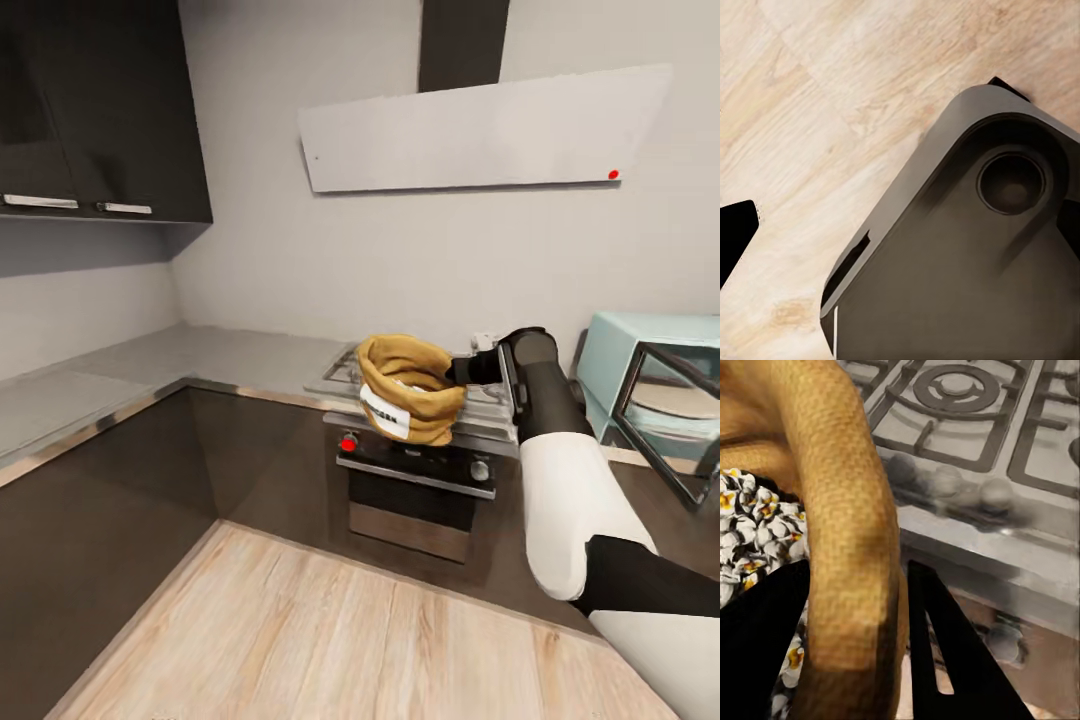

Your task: In the kitchen, take the popcorn bag from the countertop, put it into the microwave, and heat it until the popcorn is cooked so the cooked popcorn ends up inside the bag.

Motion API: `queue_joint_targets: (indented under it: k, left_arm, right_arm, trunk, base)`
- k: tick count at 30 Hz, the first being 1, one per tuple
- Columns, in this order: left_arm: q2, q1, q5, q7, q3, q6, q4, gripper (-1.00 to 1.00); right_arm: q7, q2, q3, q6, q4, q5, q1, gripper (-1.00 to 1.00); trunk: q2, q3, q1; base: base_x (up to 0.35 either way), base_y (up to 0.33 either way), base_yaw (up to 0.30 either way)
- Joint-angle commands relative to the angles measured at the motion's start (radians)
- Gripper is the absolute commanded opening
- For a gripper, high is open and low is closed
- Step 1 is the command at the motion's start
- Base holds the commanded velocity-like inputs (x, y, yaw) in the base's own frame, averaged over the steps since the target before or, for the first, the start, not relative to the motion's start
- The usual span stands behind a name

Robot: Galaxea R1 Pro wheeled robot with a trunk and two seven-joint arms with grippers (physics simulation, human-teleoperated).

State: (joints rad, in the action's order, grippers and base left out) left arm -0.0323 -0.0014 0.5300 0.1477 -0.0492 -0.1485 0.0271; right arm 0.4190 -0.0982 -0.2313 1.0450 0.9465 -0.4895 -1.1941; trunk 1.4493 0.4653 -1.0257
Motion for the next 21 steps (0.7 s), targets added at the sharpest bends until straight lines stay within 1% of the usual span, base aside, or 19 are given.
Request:
queue_joint_targets:
  k: [1, 2, 4, 10, 12, 18, 21]
  left_arm:
    - [0.000, 0.000, -0.003, 0.002, -0.005, -0.002, 0.000, 1.00]
    - [0.000, 0.000, -0.003, 0.002, -0.006, -0.002, 0.000, 1.00]
    - [0.000, 0.000, -0.002, 0.002, -0.006, -0.002, 0.000, 1.00]
    - [-0.001, 0.001, -0.002, 0.002, -0.006, -0.002, 0.000, 1.00]
    - [-0.003, 0.000, -0.002, 0.002, -0.006, -0.002, 0.000, 1.00]
    - [-0.003, 0.000, -0.003, -0.002, -0.002, 0.000, 0.000, 1.00]
    - [-0.001, 0.000, -0.005, -0.003, -0.003, -0.002, 0.002, 1.00]
  right_arm:
    - [0.009, -0.002, -0.010, 0.002, 0.002, -0.007, 0.017, -1.00]
    - [0.009, -0.001, -0.013, 0.002, 0.003, -0.008, 0.032, -1.00]
    - [0.008, 0.001, -0.015, 0.002, -0.002, -0.009, 0.045, -1.00]
    - [0.010, 0.002, -0.016, 0.002, -0.008, -0.007, 0.054, -1.00]
    - [0.011, 0.002, -0.016, 0.002, -0.008, -0.007, 0.059, -1.00]
    - [0.012, 0.002, -0.019, 0.002, -0.004, -0.007, 0.062, -1.00]
    - [0.012, 0.002, -0.019, 0.002, -0.005, -0.008, 0.062, -1.00]
  trunk:
    - [0.001, 0.001, 0.001]
    - [0.001, 0.001, 0.001]
    - [0.001, 0.001, 0.001]
    - [0.001, 0.001, 0.001]
    - [0.001, 0.001, 0.001]
    - [0.001, 0.001, 0.001]
    - [0.001, 0.001, 0.001]
  base:
    - [-0.344, 0.000, -0.298]
    - [-0.344, 0.000, -0.298]
    - [-0.344, 0.000, -0.298]
    - [-0.338, 0.000, -0.298]
    - [-0.133, 0.000, -0.298]
    - [-0.025, 0.000, -0.298]
    - [-0.262, 0.000, -0.298]
